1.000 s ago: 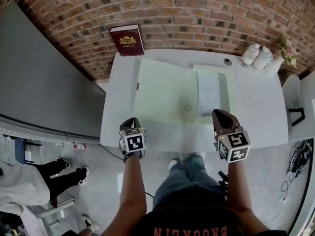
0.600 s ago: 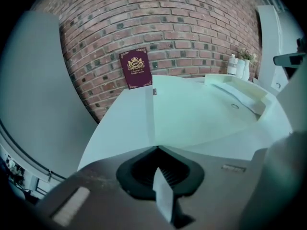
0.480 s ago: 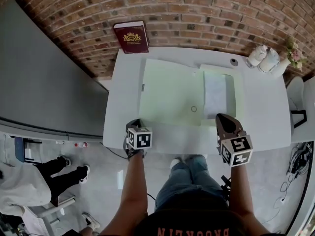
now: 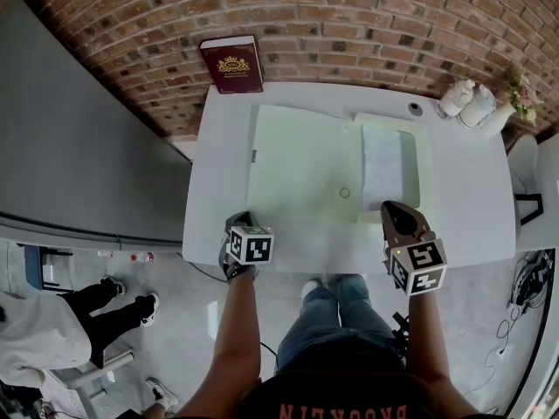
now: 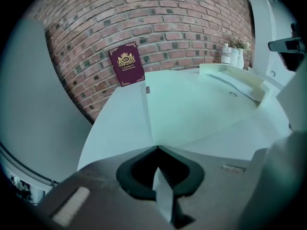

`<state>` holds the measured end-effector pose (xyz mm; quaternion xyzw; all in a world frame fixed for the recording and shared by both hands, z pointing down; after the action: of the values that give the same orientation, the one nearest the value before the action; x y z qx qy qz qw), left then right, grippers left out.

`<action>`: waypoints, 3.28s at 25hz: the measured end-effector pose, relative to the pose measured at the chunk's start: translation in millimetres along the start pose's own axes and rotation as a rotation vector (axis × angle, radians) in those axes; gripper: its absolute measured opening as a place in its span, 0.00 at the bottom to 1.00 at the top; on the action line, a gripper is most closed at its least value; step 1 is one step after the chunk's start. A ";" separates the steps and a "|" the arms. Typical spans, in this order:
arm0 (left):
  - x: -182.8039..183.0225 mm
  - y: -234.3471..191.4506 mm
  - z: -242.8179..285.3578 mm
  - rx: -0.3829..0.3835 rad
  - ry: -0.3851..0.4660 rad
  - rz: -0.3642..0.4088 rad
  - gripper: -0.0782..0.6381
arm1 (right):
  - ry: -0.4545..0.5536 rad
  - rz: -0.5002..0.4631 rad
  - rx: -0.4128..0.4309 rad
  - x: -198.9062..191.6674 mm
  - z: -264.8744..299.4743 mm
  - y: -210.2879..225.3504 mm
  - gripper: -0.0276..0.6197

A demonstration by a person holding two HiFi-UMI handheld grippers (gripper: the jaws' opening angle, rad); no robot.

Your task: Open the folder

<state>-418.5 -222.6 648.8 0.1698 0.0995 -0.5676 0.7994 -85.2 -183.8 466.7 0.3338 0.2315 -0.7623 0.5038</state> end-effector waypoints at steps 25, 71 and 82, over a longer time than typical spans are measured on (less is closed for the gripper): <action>15.2 -22.9 -79.6 0.107 0.185 -0.277 0.11 | 0.154 -0.055 0.020 39.3 -32.6 44.9 0.04; 181.7 184.6 -336.8 -0.071 1.003 0.010 0.11 | 0.481 -0.042 -0.069 66.0 -173.2 148.4 0.04; 201.6 184.6 -393.3 -0.107 1.116 0.110 0.11 | 0.567 -0.049 -0.114 106.0 -212.8 136.3 0.04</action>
<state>-163.8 -192.5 244.4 0.4086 0.5268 -0.3433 0.6616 70.6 -154.6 243.3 0.4991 0.4135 -0.6363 0.4184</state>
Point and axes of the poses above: the fingertips, and each gripper's own axes: z forward along the fingers, y to its right, x out of its top, the point moved 5 cm from there along -z, backward along the fingers, and after that the axes turned 12 degrees about -y, right-handed, at the moved point
